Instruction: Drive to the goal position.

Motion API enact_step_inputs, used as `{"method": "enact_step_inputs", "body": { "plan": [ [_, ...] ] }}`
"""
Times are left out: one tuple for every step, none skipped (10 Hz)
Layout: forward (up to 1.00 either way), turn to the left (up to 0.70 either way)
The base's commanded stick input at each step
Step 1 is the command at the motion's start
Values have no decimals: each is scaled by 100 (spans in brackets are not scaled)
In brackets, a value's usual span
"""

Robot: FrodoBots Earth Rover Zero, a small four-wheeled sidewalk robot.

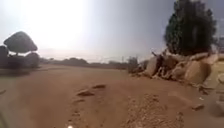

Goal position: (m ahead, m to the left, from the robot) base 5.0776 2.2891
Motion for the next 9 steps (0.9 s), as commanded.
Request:
{"method": "enact_step_inputs", "body": {
  "plan": [
    [54,-23],
    [56,-21],
    [59,-20],
    [61,-19],
    [63,-17],
    [66,-16],
    [68,-15],
    [70,-13],
    [70,-11]
  ]
}}
